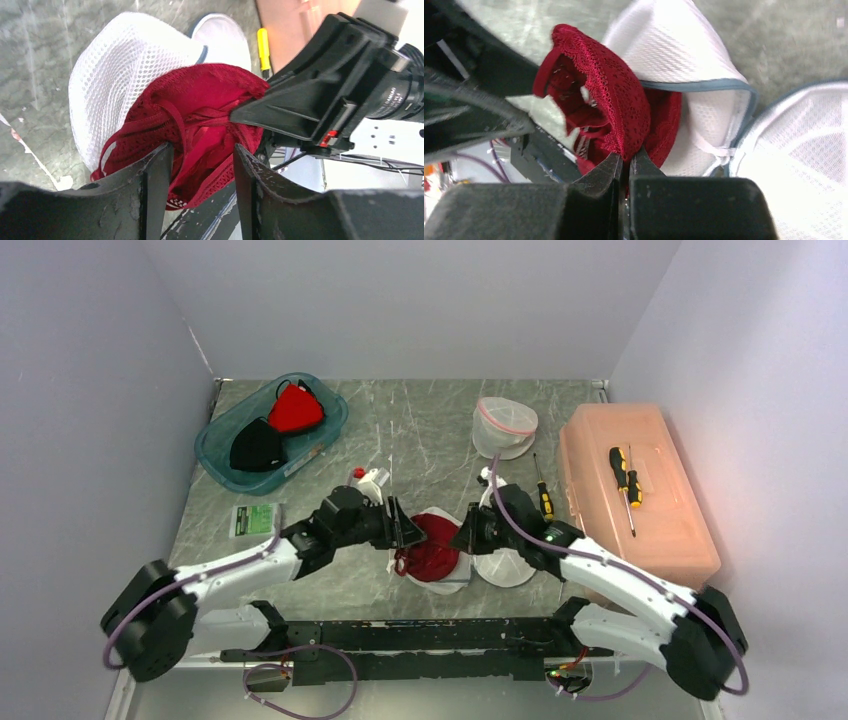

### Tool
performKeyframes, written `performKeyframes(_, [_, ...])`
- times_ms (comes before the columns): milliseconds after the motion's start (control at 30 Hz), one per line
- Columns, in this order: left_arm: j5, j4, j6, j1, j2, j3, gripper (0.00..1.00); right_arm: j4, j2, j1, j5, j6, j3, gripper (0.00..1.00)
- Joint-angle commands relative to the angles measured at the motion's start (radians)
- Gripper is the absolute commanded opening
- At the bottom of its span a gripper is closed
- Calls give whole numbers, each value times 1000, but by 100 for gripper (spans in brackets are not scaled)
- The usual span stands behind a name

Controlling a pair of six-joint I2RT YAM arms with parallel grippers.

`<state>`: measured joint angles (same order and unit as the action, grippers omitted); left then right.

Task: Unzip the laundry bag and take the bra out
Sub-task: Pick up the bra from the laundry bag.

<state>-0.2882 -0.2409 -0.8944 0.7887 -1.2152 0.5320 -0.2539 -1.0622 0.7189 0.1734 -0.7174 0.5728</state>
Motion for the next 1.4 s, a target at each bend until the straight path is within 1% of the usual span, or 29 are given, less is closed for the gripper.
performKeyframes(0, [76, 174, 86, -3, 168, 94, 56, 1, 165, 19, 32, 236, 86, 0])
performKeyframes(133, [134, 349, 167, -7, 266, 208, 70, -49, 237, 22, 81, 357, 131, 0])
performKeyframes(300, [133, 485, 277, -10, 312, 362, 79, -35, 343, 24, 145, 443, 150, 0])
performKeyframes(367, [128, 522, 309, -11, 318, 420, 82, -5, 393, 24, 166, 456, 146, 0])
performKeyframes(400, [131, 534, 312, -13, 323, 437, 83, 11, 415, 24, 153, 455, 142, 0])
performKeyframes(467, [124, 538, 299, -14, 337, 447, 86, 55, 462, 24, 128, 457, 130, 0])
performKeyframes(533, [105, 514, 251, -19, 355, 430, 88, 116, 503, 24, 128, 462, 108, 0])
performKeyframes(633, [34, 421, 133, -34, 377, 365, 93, 241, 557, 24, 155, 486, 57, 0])
performKeyframes(700, [-34, 357, 82, -55, 379, 325, 93, 301, 578, 24, 230, 502, 43, 0])
performKeyframes(800, [-172, 278, 43, -116, 377, 296, 94, 286, 570, 22, 309, 533, 71, 0])
performKeyframes(900, [-360, 107, 4, -189, 383, 271, 94, 259, 572, 23, 369, 545, 100, 0])
performKeyframes(1000, [-483, -36, -16, -219, 381, 259, 94, 258, 603, 23, 428, 527, 117, 0])
performKeyframes(1100, [-523, -116, -40, -228, 361, 244, 94, 302, 635, 22, 468, 468, 115, 0])
performKeyframes(1167, [-528, -179, -83, -233, 334, 210, 94, 364, 647, 22, 451, 407, 106, 0])
performKeyframes(1200, [-533, -223, -116, -237, 316, 189, 94, 421, 649, 22, 443, 366, 100, 0])
performKeyframes(1300, [-533, -448, -263, -243, 260, 90, 94, 539, 623, 22, 462, 286, 101, 0])
performKeyframes(1367, [-528, -635, -374, -244, 213, 12, 94, 597, 593, 22, 518, 256, 112, 0])
